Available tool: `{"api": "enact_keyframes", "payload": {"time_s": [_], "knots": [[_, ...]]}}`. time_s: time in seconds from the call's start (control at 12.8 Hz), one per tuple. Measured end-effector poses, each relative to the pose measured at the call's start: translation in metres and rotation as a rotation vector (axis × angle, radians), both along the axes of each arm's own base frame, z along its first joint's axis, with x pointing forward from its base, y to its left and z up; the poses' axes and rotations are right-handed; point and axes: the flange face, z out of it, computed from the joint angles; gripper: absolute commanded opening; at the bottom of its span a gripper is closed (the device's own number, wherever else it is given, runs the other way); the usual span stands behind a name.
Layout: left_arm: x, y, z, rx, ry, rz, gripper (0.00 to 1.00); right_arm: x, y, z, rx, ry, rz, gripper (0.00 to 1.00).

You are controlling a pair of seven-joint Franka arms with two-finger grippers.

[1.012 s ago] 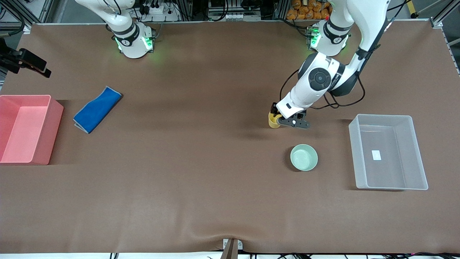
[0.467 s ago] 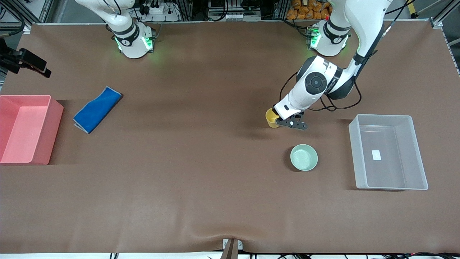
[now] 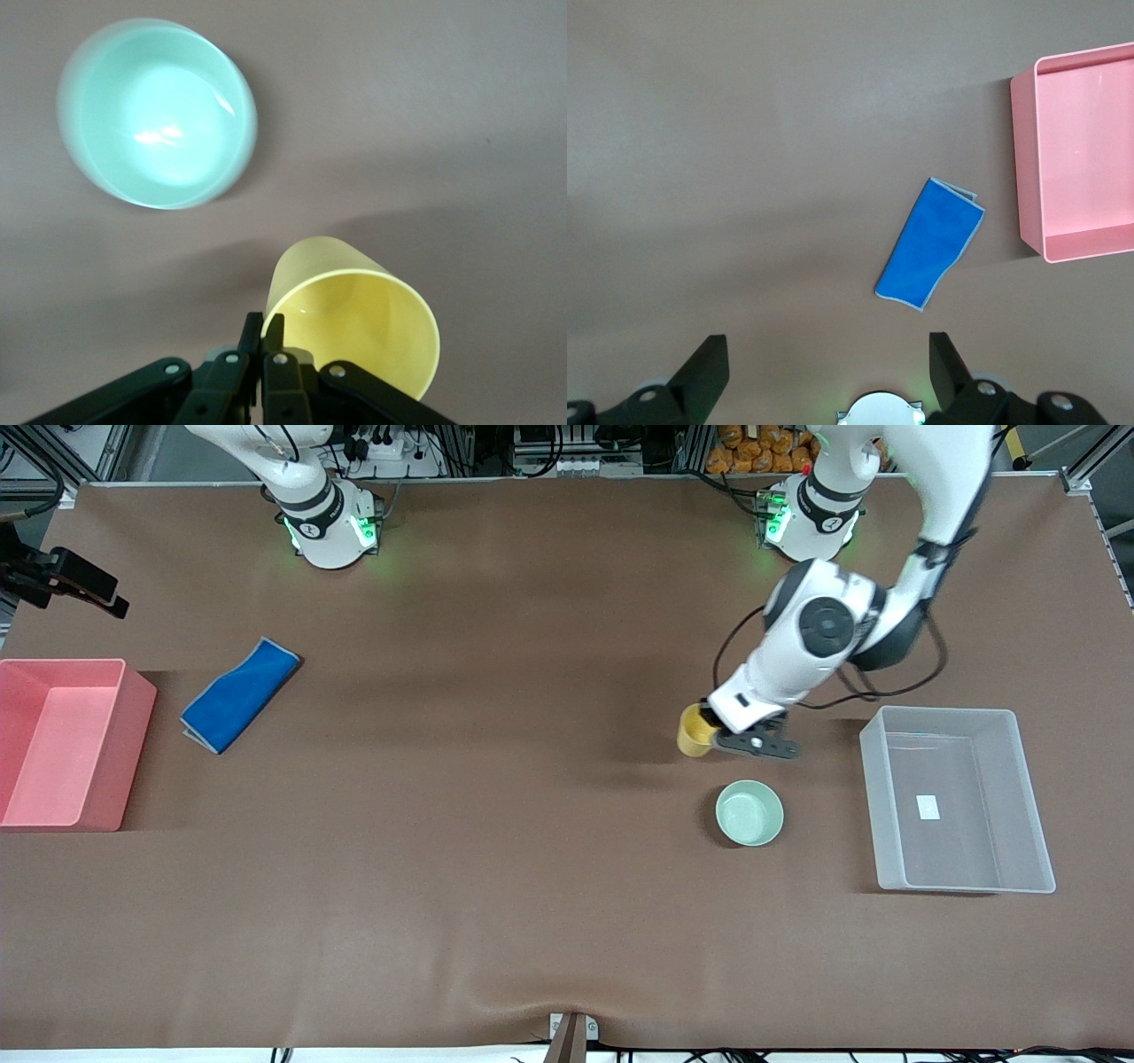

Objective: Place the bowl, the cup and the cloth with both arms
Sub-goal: 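Carry the yellow cup into the clear bin while the right gripper reaches the cloth, then release the cup in the clear bin while the right gripper grasps the cloth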

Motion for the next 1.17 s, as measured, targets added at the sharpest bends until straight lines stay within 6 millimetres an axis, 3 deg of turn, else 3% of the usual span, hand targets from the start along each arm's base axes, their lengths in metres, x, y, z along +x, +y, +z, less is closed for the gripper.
{"api": "enact_keyframes", "payload": {"time_s": [0.16, 0.31, 0.54, 0.78, 0.93, 1.17], "knots": [[0.027, 0.058, 0.049, 0.027, 0.005, -0.044, 0.00, 0.001, 0.004, -0.002, 0.000, 0.002, 0.008, 1.00], [0.047, 0.129, 0.064, 0.029, -0.004, -0.113, 0.00, 0.006, 0.007, -0.008, 0.002, 0.010, 0.018, 1.00], [0.057, 0.225, 0.050, 0.026, 0.006, -0.193, 0.00, 0.023, 0.008, -0.028, -0.001, 0.020, 0.023, 1.00], [0.059, 0.291, 0.029, 0.068, 0.029, -0.254, 0.00, 0.039, 0.002, -0.047, 0.002, 0.024, 0.016, 1.00], [0.061, 0.324, 0.020, 0.056, 0.028, -0.288, 0.00, 0.059, 0.005, -0.081, 0.007, 0.061, 0.023, 1.00], [0.058, 0.364, -0.004, 0.019, 0.047, -0.303, 0.00, 0.089, 0.000, -0.157, 0.018, 0.170, 0.019, 1.00]]}}
